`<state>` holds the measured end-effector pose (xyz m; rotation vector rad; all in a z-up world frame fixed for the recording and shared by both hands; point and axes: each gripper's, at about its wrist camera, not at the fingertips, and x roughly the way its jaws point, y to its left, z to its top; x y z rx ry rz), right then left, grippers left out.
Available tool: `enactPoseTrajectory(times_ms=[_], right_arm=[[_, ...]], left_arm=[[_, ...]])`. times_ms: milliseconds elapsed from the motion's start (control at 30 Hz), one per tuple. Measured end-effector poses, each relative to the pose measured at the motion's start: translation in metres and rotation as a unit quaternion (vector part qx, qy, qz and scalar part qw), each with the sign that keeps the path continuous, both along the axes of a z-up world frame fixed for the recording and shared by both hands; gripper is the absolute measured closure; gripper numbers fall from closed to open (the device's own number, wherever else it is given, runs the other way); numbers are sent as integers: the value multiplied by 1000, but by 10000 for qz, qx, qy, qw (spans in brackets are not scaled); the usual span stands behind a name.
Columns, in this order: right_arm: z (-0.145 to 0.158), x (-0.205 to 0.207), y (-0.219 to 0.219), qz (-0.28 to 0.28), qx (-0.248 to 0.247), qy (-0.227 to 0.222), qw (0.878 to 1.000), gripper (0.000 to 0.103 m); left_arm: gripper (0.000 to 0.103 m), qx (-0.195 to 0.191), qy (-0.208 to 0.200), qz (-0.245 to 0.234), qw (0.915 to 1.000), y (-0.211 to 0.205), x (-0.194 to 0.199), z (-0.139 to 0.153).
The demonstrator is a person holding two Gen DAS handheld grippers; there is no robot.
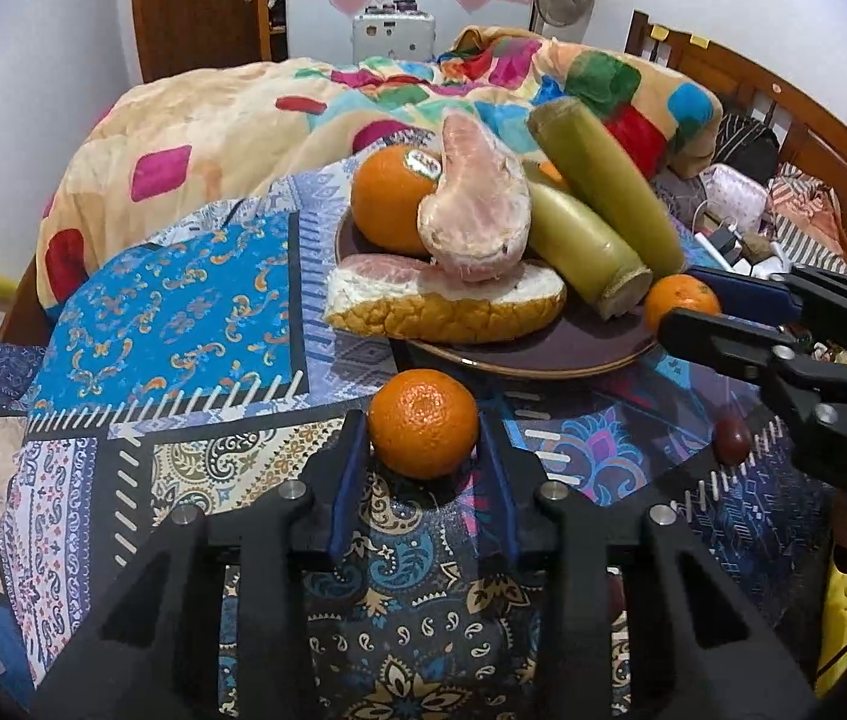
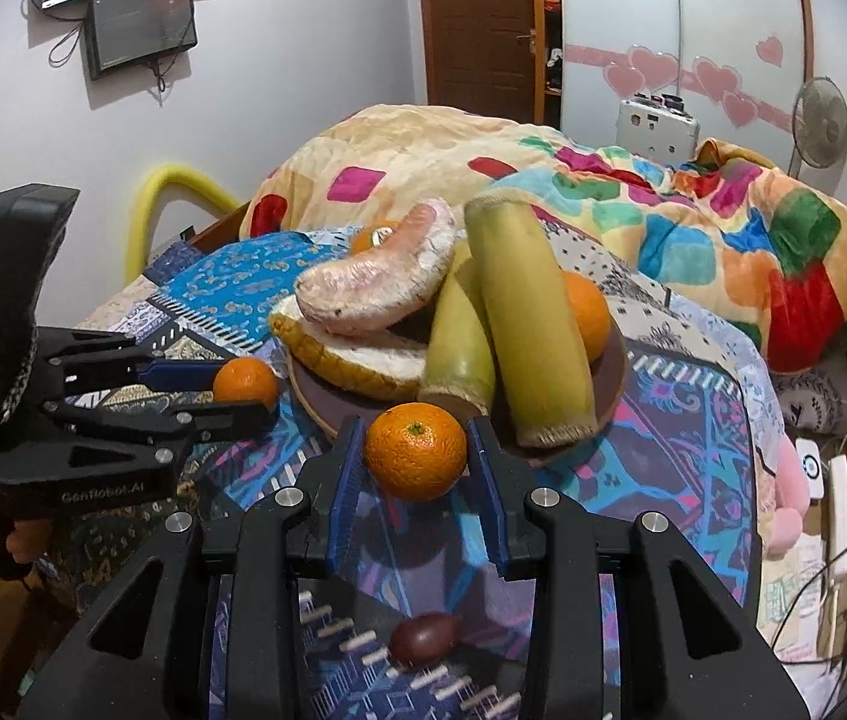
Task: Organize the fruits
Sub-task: 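Carry the mandarin onto the plate with the right tool while the left tool places its mandarin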
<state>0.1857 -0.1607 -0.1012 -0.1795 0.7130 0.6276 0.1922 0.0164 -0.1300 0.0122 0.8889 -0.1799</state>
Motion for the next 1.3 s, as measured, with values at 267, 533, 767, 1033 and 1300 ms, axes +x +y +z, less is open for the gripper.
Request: enactPoseTrajectory(times_ms=[267, 533, 767, 1033, 1300], right_arm=[[4, 8, 19, 146, -119, -128, 9997, 71], [1, 19, 25, 159, -86, -1, 9998, 71], [10, 15, 19, 98, -32, -138, 9999, 65], [19, 9, -6, -109, 104, -211, 9997, 65], [8, 9, -24, -220, 24, -111, 9997, 64]], left_arm=[[66, -109, -148, -34, 9998, 7, -5, 11], [66, -94, -199, -86, 9997, 8, -5, 12], [66, -121, -247, -179, 9995, 0, -4, 17], [66, -102, -314, -351, 9988, -20, 5, 23], [66, -1, -274, -347, 9990, -33, 21, 12]])
